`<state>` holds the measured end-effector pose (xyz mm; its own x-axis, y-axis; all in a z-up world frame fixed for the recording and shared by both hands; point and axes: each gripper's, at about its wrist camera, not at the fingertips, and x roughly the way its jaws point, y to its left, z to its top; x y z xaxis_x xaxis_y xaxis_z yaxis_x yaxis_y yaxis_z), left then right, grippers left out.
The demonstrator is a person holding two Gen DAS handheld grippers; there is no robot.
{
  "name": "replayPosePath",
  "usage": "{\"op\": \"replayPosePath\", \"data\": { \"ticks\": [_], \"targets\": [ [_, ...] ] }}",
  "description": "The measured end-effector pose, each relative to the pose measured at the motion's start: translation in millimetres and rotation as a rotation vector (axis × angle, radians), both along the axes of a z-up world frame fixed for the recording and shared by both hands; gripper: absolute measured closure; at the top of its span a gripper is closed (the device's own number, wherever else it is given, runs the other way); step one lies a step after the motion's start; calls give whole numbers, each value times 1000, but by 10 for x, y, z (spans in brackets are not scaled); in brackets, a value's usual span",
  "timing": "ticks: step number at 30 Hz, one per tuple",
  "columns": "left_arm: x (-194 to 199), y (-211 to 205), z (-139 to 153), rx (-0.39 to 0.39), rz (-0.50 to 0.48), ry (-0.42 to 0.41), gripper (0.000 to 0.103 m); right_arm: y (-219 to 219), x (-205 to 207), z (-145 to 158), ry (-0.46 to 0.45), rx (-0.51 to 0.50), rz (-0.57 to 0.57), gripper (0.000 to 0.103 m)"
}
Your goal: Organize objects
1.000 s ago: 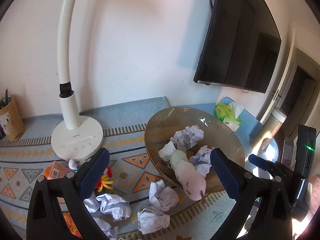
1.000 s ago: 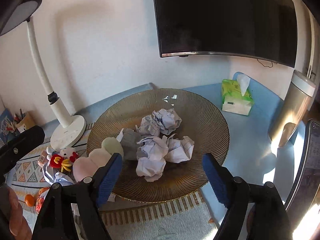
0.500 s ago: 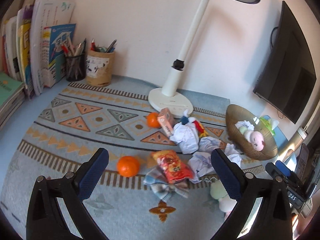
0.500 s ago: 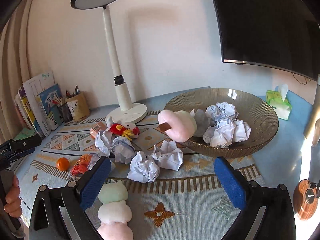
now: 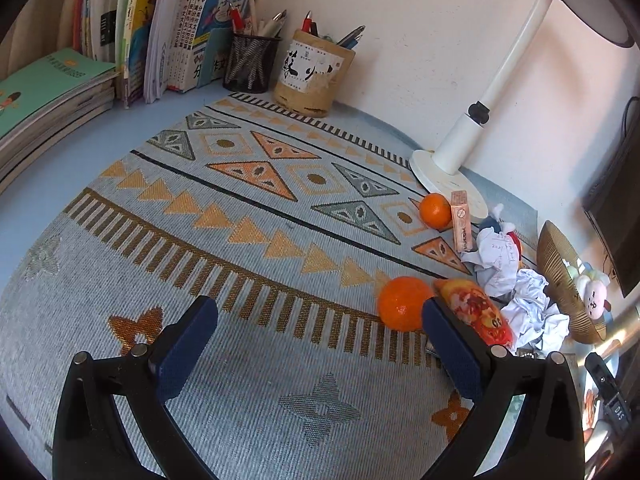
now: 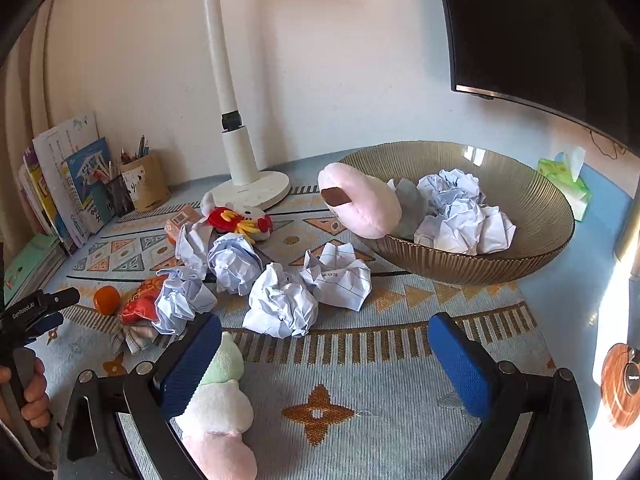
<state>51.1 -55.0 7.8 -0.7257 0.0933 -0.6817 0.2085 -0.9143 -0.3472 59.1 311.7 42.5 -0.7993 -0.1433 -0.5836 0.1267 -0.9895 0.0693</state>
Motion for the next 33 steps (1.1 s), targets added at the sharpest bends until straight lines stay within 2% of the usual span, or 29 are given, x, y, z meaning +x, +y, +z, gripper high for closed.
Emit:
{"op": "replayPosePath", "data": {
  "ticks": [8, 12, 16, 19, 23, 27, 31, 33],
  "targets": [
    [-1, 161, 8, -88, -31, -4, 1, -250, 41, -30, 21, 129, 23, 0],
    [4, 215, 25, -124, -46, 2, 1, -98, 29, -6, 10, 49, 19, 0],
    [24, 173, 31, -99, -40, 14, 1, 72, -31, -14, -19, -38, -4, 0],
    [34, 173, 37, -86, -54, 24, 1, 80, -46, -17, -32, -52, 11, 0],
    [-9, 295, 23, -96, -149, -10, 1, 62, -40, -35, -89, -88, 72, 0],
    [-7, 440, 28, -143, -223, -24, 1, 57, 119, -135, -185, -231, 156, 0],
    [-58, 598, 56, -222, -259, -25, 1, -87, 204, -214, -250, -247, 168, 0],
    [-145, 630, 87, -253, -260, -25, 1, -190, 166, -219, -275, -219, 163, 0]
  ]
}}
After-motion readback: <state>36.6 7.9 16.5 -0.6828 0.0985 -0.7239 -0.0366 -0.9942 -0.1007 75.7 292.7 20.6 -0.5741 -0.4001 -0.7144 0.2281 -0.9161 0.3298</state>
